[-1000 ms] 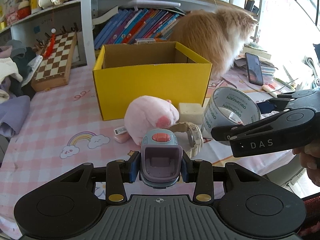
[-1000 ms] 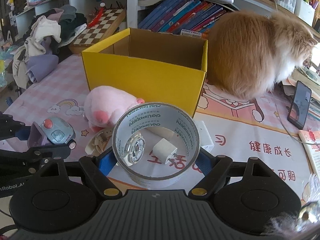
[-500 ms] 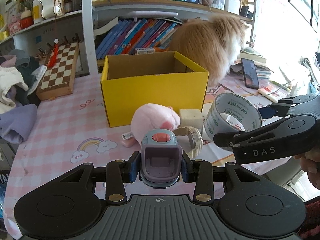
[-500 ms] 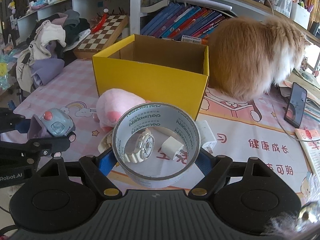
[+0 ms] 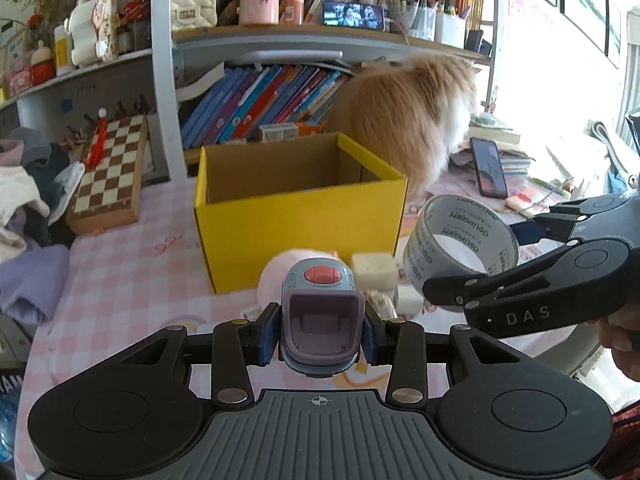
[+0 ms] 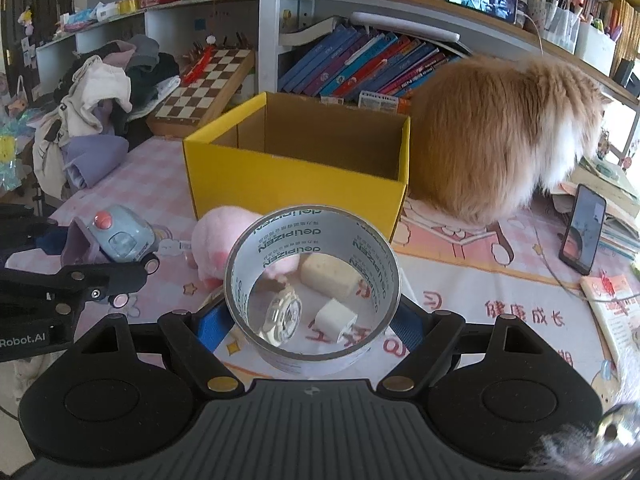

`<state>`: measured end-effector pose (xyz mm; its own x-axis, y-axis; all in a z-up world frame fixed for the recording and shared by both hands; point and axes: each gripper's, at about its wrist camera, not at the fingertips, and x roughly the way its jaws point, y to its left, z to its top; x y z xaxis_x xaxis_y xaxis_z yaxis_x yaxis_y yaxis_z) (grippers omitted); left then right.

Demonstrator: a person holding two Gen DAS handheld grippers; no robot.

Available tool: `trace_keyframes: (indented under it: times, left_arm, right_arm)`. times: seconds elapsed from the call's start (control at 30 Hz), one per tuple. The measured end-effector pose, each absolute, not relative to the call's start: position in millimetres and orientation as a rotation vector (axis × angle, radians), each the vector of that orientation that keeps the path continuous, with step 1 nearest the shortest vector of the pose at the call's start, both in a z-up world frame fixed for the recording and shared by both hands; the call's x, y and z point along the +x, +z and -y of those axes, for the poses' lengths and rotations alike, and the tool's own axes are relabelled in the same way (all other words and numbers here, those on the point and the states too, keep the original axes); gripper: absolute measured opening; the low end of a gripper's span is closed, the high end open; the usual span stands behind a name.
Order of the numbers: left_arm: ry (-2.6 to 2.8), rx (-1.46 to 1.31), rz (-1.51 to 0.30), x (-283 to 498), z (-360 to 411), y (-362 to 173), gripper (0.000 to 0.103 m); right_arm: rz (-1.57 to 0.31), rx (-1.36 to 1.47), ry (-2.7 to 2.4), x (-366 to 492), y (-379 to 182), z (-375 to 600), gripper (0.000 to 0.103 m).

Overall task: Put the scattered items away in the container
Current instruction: 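Carry the toy truck with the left tool while the right tool carries the tape roll over the yellow box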

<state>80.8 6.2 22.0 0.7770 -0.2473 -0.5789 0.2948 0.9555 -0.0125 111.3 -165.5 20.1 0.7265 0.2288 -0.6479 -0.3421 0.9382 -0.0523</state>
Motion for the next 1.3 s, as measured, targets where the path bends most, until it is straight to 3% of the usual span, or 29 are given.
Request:
trace_keyframes:
  times: [0.77, 1.3]
  left_arm:
    - [-0.217, 0.138, -0.499, 188, -6, 69, 0.039]
    - [-0.199, 0.2, -0.609, 266, 9, 46, 0.039]
  right_arm:
    - [-0.533, -0.267, 0.438, 228, 72, 160, 0.081]
    - [-0.583, -0.55, 0.597, 326, 39, 129, 0.081]
